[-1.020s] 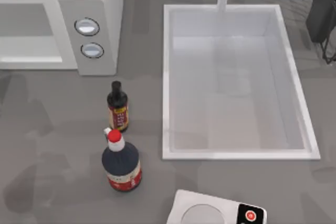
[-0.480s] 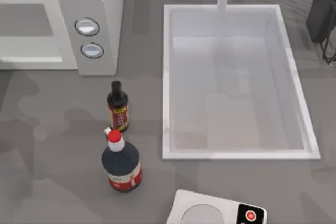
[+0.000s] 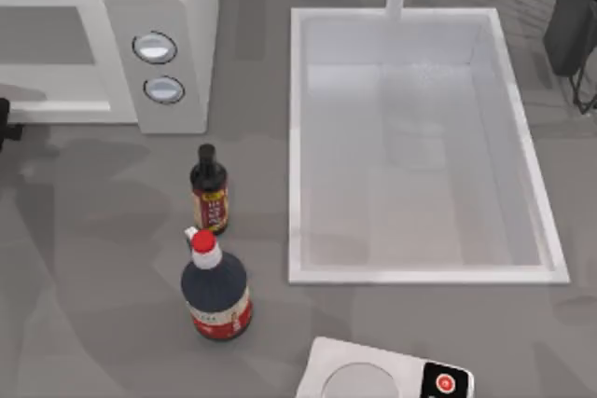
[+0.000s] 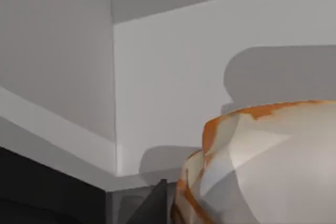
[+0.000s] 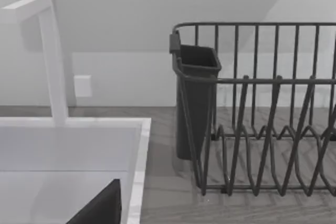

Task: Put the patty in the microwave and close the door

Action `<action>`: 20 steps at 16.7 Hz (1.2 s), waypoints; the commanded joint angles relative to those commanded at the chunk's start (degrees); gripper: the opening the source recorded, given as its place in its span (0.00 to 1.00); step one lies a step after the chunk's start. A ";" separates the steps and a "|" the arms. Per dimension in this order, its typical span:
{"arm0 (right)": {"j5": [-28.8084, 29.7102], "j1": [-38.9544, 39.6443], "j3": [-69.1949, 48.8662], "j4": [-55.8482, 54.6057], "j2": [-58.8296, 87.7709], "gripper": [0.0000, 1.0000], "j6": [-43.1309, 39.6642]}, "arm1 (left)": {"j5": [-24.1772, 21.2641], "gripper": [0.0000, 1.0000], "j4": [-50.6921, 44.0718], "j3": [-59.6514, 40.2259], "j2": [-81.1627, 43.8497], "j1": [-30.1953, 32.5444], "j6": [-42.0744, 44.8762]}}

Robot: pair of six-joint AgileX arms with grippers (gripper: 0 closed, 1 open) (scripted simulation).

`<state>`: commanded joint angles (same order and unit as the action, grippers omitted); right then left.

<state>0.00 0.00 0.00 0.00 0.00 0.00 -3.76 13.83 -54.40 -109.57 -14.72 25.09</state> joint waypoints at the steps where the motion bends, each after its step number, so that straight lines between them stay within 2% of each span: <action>1: 0.00 0.00 0.00 0.00 0.00 1.00 0.00 | -1.20 0.00 5.83 0.86 -1.57 0.03 -3.07; 5: 0.00 0.00 0.00 0.00 0.00 1.00 0.00 | -6.34 0.00 24.73 3.80 -7.02 0.54 -13.22; 8: 0.00 0.00 0.00 0.00 0.00 1.00 0.00 | -9.64 0.00 32.94 4.66 -9.65 1.02 -17.69; 11: 0.00 0.00 0.00 0.00 0.00 1.00 0.00 | -11.02 0.00 35.70 4.70 -10.48 1.25 -19.07; 16: 0.00 0.00 0.00 0.00 0.00 1.00 0.00 | -10.87 0.00 35.61 4.51 -10.26 1.49 -18.92; 20: 0.00 0.00 0.00 0.00 0.00 1.00 0.00 | -8.02 0.00 37.11 -1.71 -11.85 1.96 -19.83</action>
<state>0.00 0.00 0.00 0.00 0.00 0.00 -11.78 50.93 -56.11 -121.42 -12.76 5.26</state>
